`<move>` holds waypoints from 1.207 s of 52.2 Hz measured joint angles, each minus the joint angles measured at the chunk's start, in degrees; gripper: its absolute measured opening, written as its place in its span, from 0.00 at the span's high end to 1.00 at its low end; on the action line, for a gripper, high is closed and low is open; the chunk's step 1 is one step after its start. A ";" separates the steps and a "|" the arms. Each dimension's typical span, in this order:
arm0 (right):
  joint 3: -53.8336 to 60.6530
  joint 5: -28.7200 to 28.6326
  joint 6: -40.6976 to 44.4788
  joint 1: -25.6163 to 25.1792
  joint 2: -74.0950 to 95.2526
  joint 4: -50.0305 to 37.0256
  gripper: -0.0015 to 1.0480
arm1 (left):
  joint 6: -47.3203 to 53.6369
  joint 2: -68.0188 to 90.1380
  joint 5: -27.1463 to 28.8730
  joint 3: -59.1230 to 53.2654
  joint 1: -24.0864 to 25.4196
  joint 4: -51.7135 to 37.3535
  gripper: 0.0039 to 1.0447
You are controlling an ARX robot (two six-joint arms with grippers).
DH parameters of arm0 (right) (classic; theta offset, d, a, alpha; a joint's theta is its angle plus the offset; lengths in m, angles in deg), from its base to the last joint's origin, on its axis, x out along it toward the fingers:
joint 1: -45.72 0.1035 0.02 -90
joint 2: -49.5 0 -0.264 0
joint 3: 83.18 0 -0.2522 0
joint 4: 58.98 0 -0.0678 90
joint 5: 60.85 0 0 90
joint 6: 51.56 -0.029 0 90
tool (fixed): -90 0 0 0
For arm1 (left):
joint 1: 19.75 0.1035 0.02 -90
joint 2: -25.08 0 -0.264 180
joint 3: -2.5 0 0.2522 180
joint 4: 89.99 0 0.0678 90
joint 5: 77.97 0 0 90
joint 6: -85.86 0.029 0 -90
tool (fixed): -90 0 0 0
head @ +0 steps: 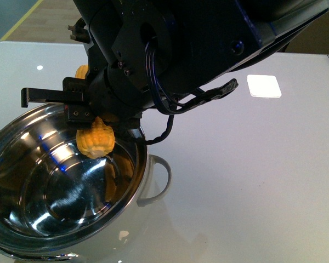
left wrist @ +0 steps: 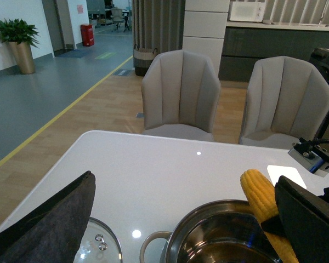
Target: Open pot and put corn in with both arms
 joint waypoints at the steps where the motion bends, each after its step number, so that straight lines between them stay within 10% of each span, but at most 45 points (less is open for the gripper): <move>1: 0.00 0.00 0.00 0.02 0.02 0.00 0.78 | 0.00 0.00 0.02 0.00 0.00 0.00 0.06; 25: 0.66 -0.17 0.96 0.04 0.39 0.68 0.07 | 0.02 0.00 0.02 0.00 0.00 0.00 0.06; 46: 12.68 -1.51 -5.27 -11.45 -15.10 -8.28 0.09 | 0.02 0.00 0.02 0.00 0.00 0.00 0.06; 63: 26.43 9.01 1.70 -21.55 -30.91 -10.88 0.09 | 0.00 0.00 0.02 0.00 0.00 0.00 0.06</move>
